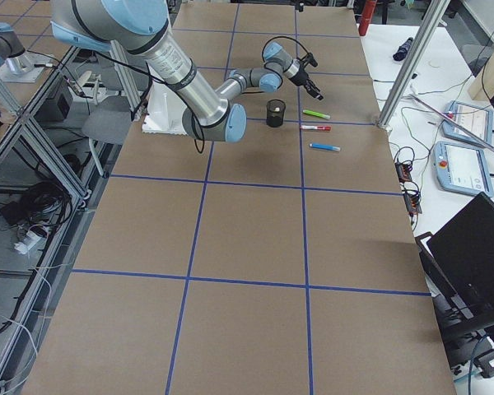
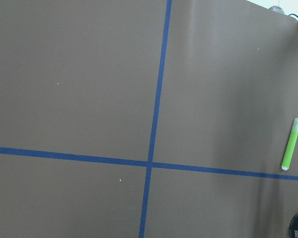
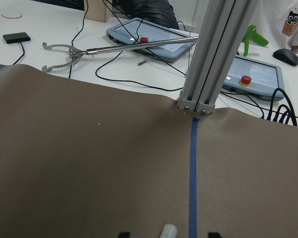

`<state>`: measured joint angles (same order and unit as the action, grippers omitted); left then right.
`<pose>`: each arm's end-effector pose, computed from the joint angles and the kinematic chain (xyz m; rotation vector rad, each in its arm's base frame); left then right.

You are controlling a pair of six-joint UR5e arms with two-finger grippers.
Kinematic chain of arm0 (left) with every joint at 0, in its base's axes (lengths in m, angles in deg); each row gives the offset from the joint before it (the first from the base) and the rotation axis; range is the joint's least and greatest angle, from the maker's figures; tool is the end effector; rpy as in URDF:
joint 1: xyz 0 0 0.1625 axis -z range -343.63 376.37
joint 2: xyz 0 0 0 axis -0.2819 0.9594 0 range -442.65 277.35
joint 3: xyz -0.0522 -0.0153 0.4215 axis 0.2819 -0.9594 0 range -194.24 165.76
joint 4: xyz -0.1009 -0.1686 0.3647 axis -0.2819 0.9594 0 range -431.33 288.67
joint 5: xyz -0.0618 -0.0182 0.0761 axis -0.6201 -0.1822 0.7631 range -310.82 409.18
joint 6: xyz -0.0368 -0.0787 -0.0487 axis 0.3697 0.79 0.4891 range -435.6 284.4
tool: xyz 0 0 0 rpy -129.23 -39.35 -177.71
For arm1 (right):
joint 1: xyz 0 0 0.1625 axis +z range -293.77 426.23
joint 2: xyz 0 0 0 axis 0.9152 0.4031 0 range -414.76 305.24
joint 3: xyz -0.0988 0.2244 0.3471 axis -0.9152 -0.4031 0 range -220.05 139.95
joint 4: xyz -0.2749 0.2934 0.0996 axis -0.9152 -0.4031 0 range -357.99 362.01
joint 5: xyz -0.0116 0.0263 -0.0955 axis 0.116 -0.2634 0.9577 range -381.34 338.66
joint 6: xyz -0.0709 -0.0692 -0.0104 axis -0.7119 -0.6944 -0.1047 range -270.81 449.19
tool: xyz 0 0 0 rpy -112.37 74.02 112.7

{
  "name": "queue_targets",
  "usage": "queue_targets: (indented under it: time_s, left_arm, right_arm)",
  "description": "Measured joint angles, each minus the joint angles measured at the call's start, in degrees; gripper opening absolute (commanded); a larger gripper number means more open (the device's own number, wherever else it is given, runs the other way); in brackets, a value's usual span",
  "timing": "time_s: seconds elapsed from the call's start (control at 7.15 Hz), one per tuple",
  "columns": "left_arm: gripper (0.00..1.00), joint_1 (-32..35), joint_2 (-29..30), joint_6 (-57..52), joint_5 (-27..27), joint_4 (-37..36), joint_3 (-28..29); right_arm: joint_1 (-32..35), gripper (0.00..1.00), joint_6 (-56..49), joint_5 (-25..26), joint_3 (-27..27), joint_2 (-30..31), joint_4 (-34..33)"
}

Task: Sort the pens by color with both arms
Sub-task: 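Lay the green marker beside the red-capped marker and open the right gripper, then retract the right arm while the left arm moves over the cup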

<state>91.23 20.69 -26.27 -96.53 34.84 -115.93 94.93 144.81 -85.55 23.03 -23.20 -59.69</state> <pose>0.0984 -0.5591 0.3867 0.0630 1.1330 -0.1822 -0.6380 -0.5507 0.1389 0.8830 -0.6593 0.1459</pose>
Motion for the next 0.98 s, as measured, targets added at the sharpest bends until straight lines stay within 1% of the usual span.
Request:
queue_targets:
  time_s: [0.14, 0.28, 0.42, 0.56, 0.7, 0.84, 0.98]
  left_arm:
    - [0.99, -0.09, 0.36, 0.25, 0.06, -0.18, 0.0]
    - [0.99, -0.75, 1.35, 1.91, 1.14, -0.34, -0.1]
    - [0.99, -2.71, 2.88, 5.38, 3.76, -0.4, -0.52]
    - [0.99, -5.97, 4.51, 9.82, 7.24, -0.51, -1.17]
    - [0.99, -9.57, 6.46, 13.88, 10.64, -1.95, -2.07]
    - [0.99, -13.34, 9.21, 16.22, 14.22, -6.94, -3.69]
    - [0.99, -18.27, 13.83, 17.31, 19.7, -16.2, -5.68]
  right_arm:
    - [0.39, 0.74, 0.28, -2.24, 3.02, 1.05, -0.15]
    - [1.6, 0.79, 0.77, -6.37, 7.19, 3.04, -0.55]
    - [3.84, 0.82, 1.38, -11.93, 12.97, 7.22, -0.92]
    - [7.15, 0.82, 1.92, -18.82, 19.66, 13.19, -1.57]
    - [11.44, 0.96, 1.91, -27.0, 26.67, 19.73, -3.81]
    - [16.26, 0.98, 1.45, -35.65, 32.51, 25.49, -7.16]
    - [21.13, 0.98, 0.58, -44.26, 35.76, 30.3, -9.8]
